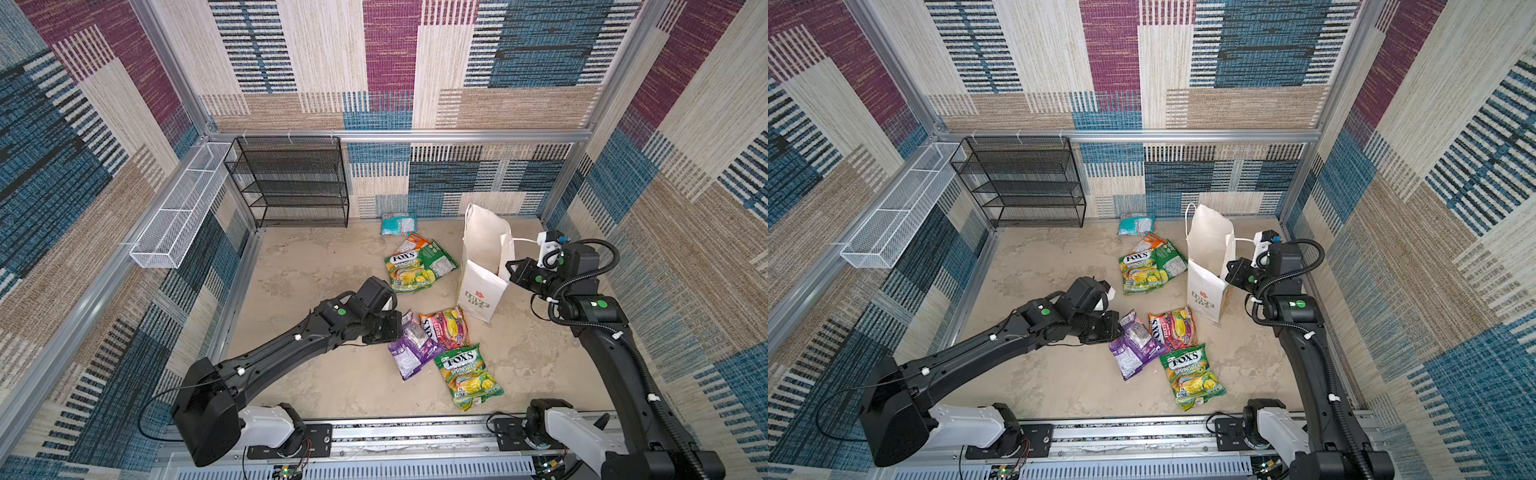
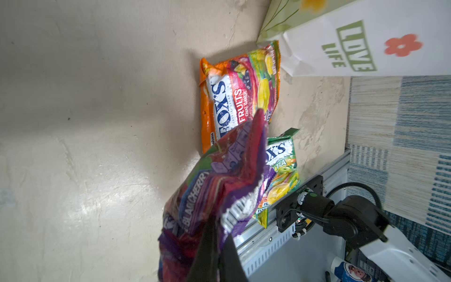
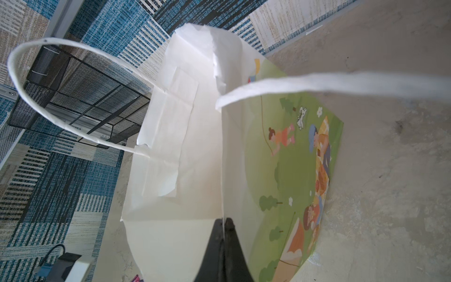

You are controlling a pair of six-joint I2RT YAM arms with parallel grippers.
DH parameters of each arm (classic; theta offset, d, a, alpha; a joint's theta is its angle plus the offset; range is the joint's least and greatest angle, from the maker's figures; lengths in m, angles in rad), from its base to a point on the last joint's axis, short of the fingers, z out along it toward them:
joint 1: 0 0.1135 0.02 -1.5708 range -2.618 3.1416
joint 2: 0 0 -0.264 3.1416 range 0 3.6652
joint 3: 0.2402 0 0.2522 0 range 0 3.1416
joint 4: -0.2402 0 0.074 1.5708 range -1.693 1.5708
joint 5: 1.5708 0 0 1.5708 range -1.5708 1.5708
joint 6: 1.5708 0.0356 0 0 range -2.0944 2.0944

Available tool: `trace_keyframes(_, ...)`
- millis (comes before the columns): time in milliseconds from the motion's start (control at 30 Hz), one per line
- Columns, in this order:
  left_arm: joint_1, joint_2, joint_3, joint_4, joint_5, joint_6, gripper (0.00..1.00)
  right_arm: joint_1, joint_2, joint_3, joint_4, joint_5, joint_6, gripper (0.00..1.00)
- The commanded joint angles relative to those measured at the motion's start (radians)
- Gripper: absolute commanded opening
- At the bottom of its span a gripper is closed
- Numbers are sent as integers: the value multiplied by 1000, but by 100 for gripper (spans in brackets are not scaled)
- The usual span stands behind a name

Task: Place the snacks into the paper bag
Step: Place the snack in the paper bag.

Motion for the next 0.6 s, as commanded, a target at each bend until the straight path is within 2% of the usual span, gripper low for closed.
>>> trace_keyframes(0,0,-61,26,-48,-66,-11,0,0,-4,15,25,-28,9,0)
trace_keyframes(300,0,-199,178,-159,-211,54,0,0,-15,20,14,-28,7,0)
trace_keyframes(567,-13,-124,451,-175,-249,135,0,0,-12,19,28,-47,14,0)
